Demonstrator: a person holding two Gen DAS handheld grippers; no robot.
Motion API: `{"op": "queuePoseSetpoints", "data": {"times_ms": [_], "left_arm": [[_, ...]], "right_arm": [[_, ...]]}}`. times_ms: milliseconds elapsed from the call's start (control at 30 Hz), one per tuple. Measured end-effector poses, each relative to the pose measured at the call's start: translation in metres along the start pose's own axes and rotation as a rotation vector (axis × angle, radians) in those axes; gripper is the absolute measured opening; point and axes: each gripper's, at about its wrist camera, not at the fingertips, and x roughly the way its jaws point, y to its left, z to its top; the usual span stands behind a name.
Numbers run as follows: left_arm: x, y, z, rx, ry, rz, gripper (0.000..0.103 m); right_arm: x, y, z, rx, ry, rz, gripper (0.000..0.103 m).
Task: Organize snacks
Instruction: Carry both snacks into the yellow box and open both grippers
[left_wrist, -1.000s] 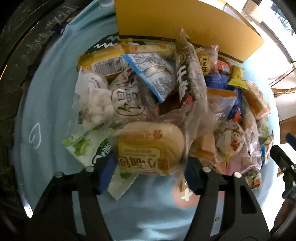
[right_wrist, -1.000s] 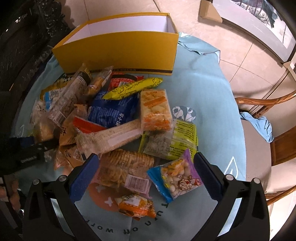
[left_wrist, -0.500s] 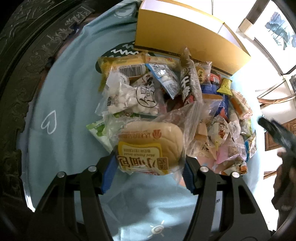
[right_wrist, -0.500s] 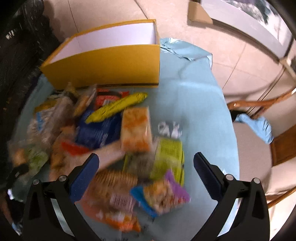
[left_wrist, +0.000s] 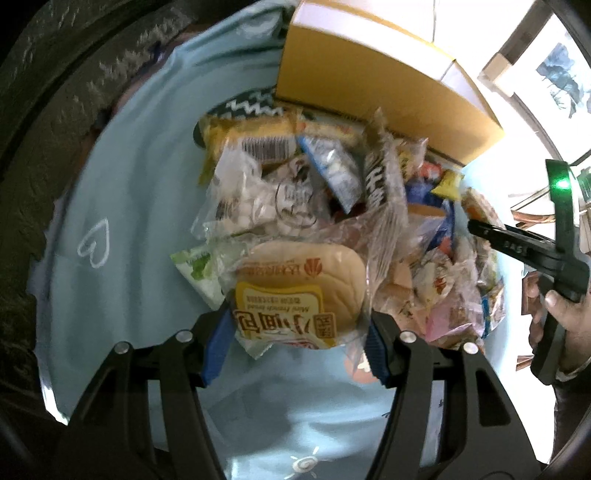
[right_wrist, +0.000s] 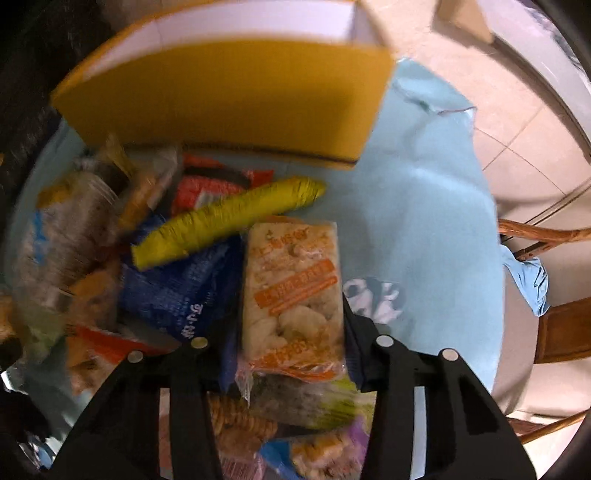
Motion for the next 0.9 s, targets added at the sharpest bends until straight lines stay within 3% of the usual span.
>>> {"op": "queuePoseSetpoints", "data": {"times_ms": [267,500,633,800,900], "left_arm": [[-0.038,-0.015,0.023,0.045,-0.091,-0.020,0.062],[-0.054,-0.048,0.095,0.091,-0.189,-0.050,0.062],[-0.050,-0.069,0.164,0.087,-0.244,-0.066,0.062],[-0.001,-0.083,0.240,0.080,-0.186,-0.049,0.063],[0.030,-0.091,0.266,0.102,-0.152,-0.013,0.064]], "right_arm": [[-0.072,-0.034,-0.005,0.091,-0.139,0.166,0.047],[-0.103,-0.014,0.054,0.073,-0.261,0.265,0.047],[-0.095,-0.006,0.100,0.071,-0.310,0.266,0.047],[-0.052,-0.002,0.155,0.111,-0.296,0.254,0.047],[-0.021,-0.002,0.174,0.119,-0.257,0.219,0.048]]}}
